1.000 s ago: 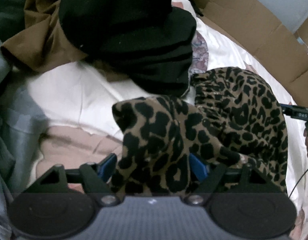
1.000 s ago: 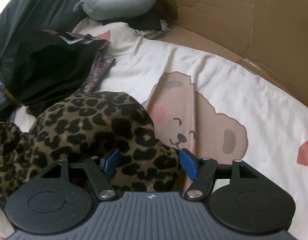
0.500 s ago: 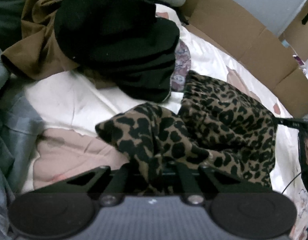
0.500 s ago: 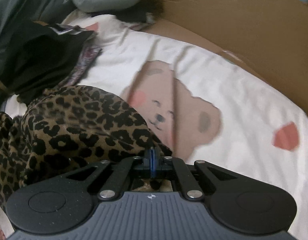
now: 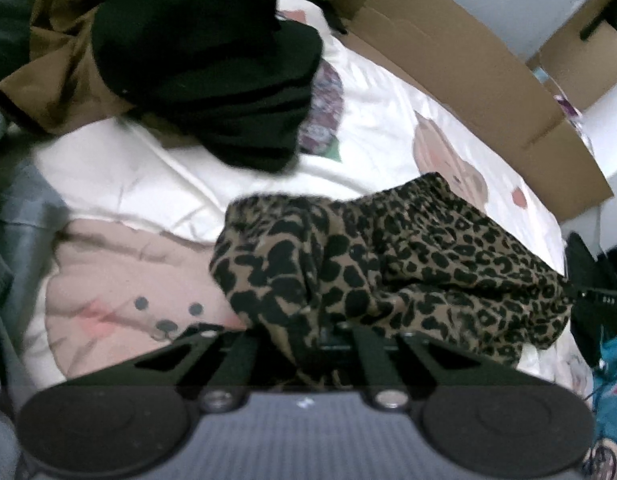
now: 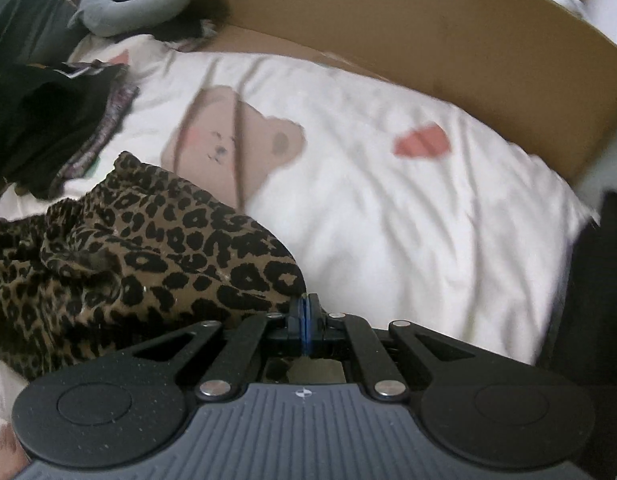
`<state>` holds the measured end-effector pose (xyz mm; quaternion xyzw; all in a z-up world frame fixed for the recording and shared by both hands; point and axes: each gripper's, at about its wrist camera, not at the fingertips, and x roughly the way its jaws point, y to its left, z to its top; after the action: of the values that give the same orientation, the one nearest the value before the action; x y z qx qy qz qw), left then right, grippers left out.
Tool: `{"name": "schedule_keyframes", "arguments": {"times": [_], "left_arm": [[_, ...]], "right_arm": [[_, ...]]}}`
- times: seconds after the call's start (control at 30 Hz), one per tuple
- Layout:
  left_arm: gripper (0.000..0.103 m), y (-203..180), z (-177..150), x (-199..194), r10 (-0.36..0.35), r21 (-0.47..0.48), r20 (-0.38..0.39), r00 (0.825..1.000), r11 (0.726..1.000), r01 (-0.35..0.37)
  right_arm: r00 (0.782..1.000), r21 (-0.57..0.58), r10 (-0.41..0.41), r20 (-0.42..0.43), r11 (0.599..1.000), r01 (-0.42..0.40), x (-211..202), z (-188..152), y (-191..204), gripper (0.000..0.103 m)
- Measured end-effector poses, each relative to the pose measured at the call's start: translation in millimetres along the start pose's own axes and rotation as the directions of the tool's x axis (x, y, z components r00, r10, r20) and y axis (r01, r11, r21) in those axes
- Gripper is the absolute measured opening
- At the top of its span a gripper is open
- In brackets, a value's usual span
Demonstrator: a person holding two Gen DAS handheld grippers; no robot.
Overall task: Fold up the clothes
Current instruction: 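Lift the skirt by its waistband with both grippers and carry it across the sheet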
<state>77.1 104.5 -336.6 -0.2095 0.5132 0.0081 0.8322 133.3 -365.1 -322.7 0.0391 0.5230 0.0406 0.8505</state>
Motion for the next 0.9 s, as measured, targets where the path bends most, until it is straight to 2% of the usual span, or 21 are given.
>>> {"name": "schedule_keyframes", "arguments": {"times": [0.3,0.33,0.5,0.57,0.63,0.7,0.77,0.83,0.9], "left_arm": [[0.004,-9.0,-17.3,-2.5,-0.013,0.068,-0.084,0.996,0.998,0.019],[0.004,-8.5,-19.7,-4.2,-0.015,0.071,-0.114,0.993,0.997,0.024],[0.004,-5.8,-27.1,-17.8,-0.03,0.064,-0.135,0.99,0.997,0.039],[0.015,-5.4,-29.0,-17.4,-0.008,0.079,-0.157,0.988,0.997,0.021],[0.021,-3.1,-31.0,-16.2,0.021,0.09,-0.182,0.983,0.996,-0.005],[0.03,1.3,-32.3,-20.0,0.015,0.08,-0.194,0.981,0.997,0.001],[0.044,5.5,-30.4,-27.7,0.027,0.075,-0.193,0.981,0.997,-0.012],[0.046,8.0,-25.0,-34.6,0.042,0.073,-0.182,0.982,0.997,-0.029],[0.048,10.2,-18.7,-41.6,0.051,0.069,-0.168,0.984,0.997,-0.04]], "right_arm": [[0.998,0.139,-0.04,-0.055,0.989,0.047,-44.2,-64.7,-29.4,0.0],[0.997,0.153,-0.041,-0.063,0.987,0.051,-48.1,-71.7,-31.7,0.0],[0.993,0.211,-0.043,-0.106,0.975,0.064,-62.6,-104.5,-38.8,0.0],[0.992,0.226,-0.04,-0.123,0.972,0.067,-66.5,-115.6,-38.5,0.0],[0.987,0.239,-0.044,-0.153,0.968,0.08,-65.1,-124.7,-39.4,0.0],[0.983,0.259,-0.046,-0.176,0.961,0.091,-63.7,-131.7,-42.7,0.0],[0.981,0.281,-0.045,-0.19,0.955,0.098,-65.5,-134.9,-47.1,0.002],[0.984,0.281,-0.042,-0.173,0.955,0.09,-71.8,-132.6,-47.8,0.01],[0.989,0.263,-0.04,-0.142,0.962,0.076,-76.7,-125.9,-46.4,0.023]]}}
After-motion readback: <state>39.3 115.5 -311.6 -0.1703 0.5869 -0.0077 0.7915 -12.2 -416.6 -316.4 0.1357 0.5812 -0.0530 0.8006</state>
